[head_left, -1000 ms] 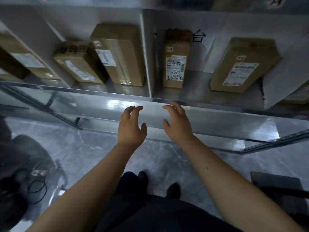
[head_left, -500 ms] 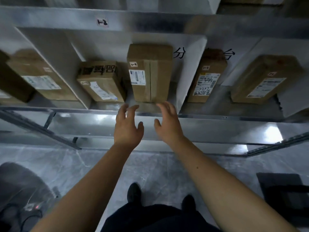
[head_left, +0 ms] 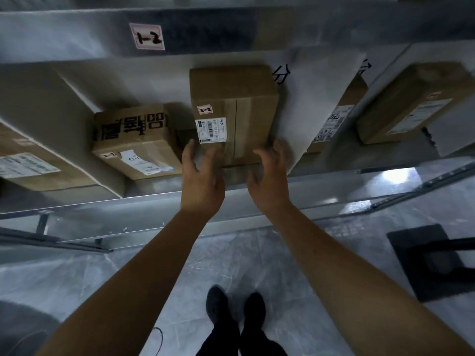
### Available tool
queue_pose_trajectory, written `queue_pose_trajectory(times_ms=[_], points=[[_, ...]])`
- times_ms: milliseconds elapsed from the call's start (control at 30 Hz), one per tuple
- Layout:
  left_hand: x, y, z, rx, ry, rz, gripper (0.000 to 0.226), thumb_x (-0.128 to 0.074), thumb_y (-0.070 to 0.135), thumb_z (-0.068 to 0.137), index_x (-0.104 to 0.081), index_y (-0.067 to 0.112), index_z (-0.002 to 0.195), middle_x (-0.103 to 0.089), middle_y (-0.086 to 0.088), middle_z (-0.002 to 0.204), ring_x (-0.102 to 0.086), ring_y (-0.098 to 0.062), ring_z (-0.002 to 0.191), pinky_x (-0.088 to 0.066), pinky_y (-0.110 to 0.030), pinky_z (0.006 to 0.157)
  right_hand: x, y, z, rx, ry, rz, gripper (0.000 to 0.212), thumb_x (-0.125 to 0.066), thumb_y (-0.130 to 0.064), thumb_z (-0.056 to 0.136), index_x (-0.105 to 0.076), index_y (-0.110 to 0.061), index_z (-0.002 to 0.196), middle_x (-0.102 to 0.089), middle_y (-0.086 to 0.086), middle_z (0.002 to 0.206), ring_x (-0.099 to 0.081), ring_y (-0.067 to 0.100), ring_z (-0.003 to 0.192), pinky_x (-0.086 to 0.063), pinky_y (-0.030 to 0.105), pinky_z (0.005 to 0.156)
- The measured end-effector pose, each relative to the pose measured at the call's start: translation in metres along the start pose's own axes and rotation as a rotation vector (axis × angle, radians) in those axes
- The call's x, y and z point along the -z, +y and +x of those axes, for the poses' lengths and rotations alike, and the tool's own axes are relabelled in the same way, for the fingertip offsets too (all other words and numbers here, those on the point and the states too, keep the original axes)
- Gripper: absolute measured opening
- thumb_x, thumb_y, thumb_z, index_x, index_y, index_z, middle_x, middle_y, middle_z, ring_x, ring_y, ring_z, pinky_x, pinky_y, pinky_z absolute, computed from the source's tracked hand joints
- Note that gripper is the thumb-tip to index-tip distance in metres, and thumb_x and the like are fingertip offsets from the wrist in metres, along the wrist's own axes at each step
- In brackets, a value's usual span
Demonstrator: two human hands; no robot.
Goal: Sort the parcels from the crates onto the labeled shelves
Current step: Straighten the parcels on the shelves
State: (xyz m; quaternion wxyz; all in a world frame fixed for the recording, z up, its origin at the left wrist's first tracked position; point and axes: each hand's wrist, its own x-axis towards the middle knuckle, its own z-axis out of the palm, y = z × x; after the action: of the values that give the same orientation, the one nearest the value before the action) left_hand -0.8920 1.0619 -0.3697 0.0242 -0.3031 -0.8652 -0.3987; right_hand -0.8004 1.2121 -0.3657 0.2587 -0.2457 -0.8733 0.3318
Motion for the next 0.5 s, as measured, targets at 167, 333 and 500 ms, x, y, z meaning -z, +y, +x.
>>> queue_pose_trajectory(times_ms=[167,333,500], points=[[-0.017,-0.016,0.012,-0.071,0.094,-0.053,0.073,-0.072,-0.004,0.084,-0.042,0.028,0.142,-0.009,-0.024,0.166,-0.03,-0.039,0.152,-0.041,-0.043,0.118,-0.015,0.024,0.008,0.08,-0.01,0.042,0.05,-0.074,-0.001,0.085,-0.059,-0.009,0.133,-0.024,0.022,0.163,-0.033,0.027,0.146,-0.029,0.013,0.116],[-0.032,-0.03,0.024,-0.106,0.139,-0.06,0.064,-0.071,-0.001,0.086,-0.046,0.025,0.139,-0.021,-0.024,0.16,-0.039,-0.036,0.145,-0.043,-0.042,0.117,-0.028,0.036,0.02,0.106,0.039,0.059,0.038,-0.075,-0.001,0.083,-0.064,-0.009,0.118,-0.037,0.022,0.155,-0.042,0.028,0.137,-0.024,0.007,0.112],[-0.036,-0.037,0.034,-0.089,0.162,-0.099,0.06,-0.068,0.008,0.088,-0.044,0.029,0.139,-0.029,-0.015,0.152,-0.041,-0.031,0.141,-0.052,-0.051,0.107,-0.033,0.043,0.029,0.115,0.069,0.055,0.044,-0.076,-0.004,0.084,-0.066,-0.012,0.126,-0.043,0.022,0.149,-0.052,0.036,0.132,-0.034,0.018,0.11]])
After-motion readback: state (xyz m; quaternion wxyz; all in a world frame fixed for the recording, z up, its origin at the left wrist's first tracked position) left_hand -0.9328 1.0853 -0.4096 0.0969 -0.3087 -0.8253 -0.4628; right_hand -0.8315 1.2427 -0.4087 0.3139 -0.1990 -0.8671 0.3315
